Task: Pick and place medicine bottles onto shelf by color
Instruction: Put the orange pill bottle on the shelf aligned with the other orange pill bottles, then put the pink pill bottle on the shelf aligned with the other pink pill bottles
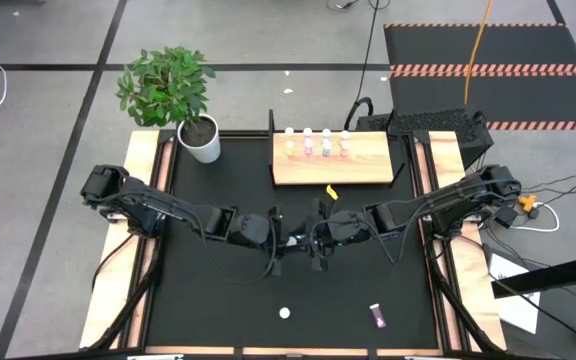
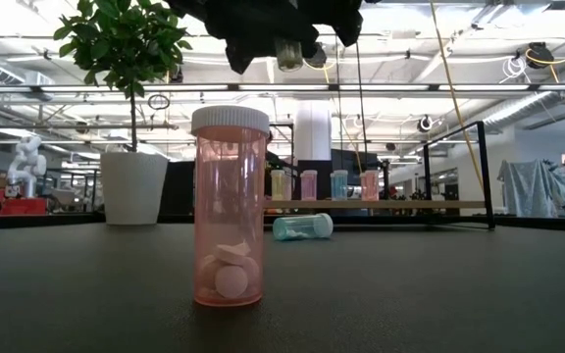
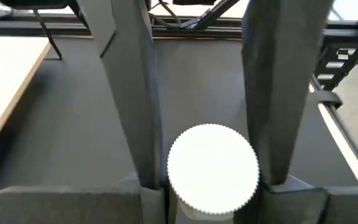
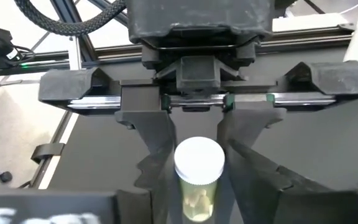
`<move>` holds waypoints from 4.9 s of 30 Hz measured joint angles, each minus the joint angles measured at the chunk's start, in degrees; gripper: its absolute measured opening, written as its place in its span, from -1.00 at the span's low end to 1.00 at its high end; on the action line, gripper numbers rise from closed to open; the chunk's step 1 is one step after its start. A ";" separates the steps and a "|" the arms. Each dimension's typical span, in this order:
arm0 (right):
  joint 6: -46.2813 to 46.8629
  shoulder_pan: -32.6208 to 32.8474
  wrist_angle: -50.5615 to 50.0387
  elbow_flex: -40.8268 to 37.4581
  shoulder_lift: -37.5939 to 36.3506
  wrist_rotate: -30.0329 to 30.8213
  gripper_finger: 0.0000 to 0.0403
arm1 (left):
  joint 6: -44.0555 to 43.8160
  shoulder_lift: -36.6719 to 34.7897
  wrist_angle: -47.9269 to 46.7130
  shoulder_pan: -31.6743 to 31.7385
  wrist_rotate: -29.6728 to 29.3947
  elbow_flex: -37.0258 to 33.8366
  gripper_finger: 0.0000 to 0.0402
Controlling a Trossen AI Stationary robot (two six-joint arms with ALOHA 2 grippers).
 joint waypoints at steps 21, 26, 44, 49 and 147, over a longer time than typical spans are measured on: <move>1.16 -0.41 0.84 -0.02 0.04 0.05 -0.39 | -3.13 -2.14 -2.26 0.52 -0.07 -0.11 -0.20; 0.91 -1.10 0.39 -0.17 -0.56 0.01 -0.39 | -7.48 -2.29 -4.31 0.57 -0.37 0.11 0.21; -19.01 -21.71 20.20 -10.92 -4.95 2.39 -0.39 | -22.69 -3.02 -38.72 2.60 -8.23 -1.11 0.95; -19.42 -28.31 25.99 -13.34 0.33 -4.37 -0.39 | -25.91 -3.00 -40.35 2.62 -9.48 -2.21 0.95; 42.07 19.48 12.85 -28.72 -22.82 13.42 -0.19 | -11.91 4.53 -8.67 -19.28 -2.44 -2.49 0.95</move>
